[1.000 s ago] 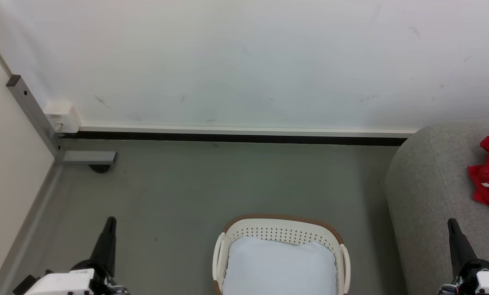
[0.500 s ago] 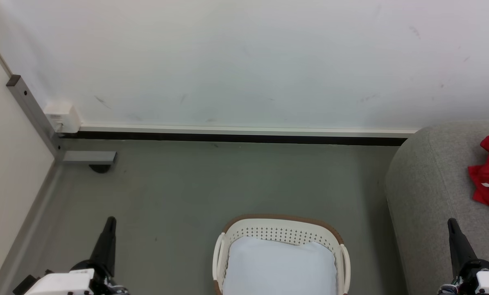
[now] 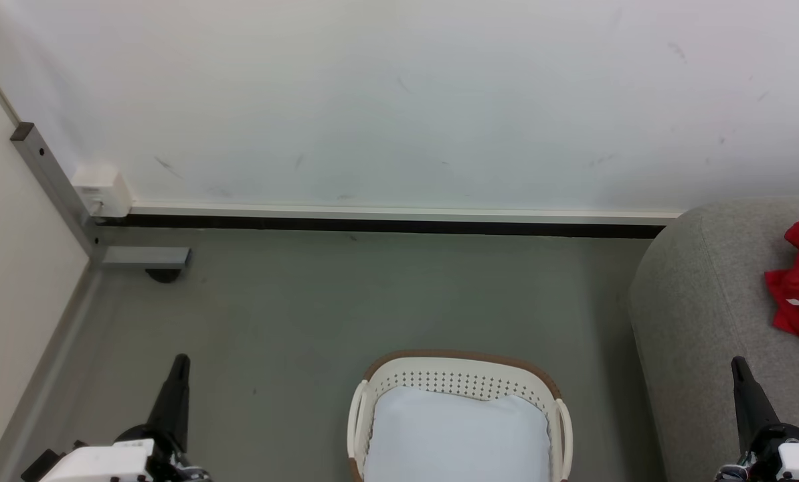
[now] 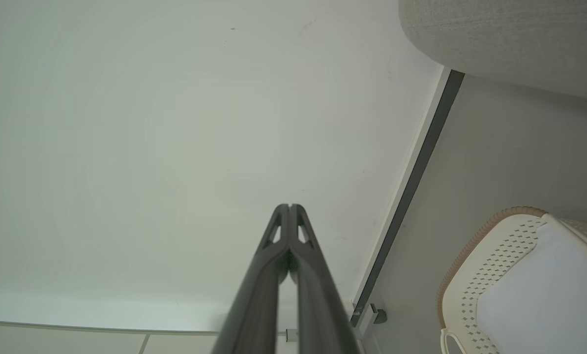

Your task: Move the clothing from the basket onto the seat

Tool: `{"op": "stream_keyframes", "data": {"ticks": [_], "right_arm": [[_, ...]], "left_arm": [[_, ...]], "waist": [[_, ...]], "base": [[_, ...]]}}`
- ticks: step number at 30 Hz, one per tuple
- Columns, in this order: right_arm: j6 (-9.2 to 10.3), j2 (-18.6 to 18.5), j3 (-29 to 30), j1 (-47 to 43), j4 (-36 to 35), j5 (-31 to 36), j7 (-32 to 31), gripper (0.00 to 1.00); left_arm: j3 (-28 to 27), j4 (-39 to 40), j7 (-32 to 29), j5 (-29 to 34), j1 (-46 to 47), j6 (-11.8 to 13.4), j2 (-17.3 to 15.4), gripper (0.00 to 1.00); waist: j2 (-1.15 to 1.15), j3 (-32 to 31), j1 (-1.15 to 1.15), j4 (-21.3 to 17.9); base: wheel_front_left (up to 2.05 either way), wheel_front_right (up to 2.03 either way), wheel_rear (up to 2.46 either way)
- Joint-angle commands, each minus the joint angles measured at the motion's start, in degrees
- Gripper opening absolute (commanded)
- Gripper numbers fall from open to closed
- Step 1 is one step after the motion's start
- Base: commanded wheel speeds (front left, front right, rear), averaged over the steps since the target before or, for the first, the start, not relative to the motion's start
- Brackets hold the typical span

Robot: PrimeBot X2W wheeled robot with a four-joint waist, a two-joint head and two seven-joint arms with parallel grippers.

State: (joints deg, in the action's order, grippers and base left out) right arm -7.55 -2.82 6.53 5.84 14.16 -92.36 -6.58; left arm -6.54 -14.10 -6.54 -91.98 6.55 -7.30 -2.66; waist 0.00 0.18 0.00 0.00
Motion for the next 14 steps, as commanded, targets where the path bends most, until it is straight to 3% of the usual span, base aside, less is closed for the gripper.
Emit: {"op": "stream_keyframes", "data": {"ticks": [1,14], "right_arm": [[0.12,-0.1,0.2,0.7,-0.3,-0.1,-0.1,0.00],[0.12,-0.1,0.2,0.7,-0.3,-0.1,-0.1,0.00]], "left_arm": [[-0.1,0.2,-0.2,-0.8,-0.6,-0.4,-0.4,0.00],[-0.1,0.2,-0.2,-0.8,-0.6,-0.4,-0.4,0.00]], "waist": [[0.00,0.0,0.00,0.0],[0.00,0.0,0.00,0.0]], "base": [[0.00,0.00,0.00],[0.00,0.00,0.00]]}}
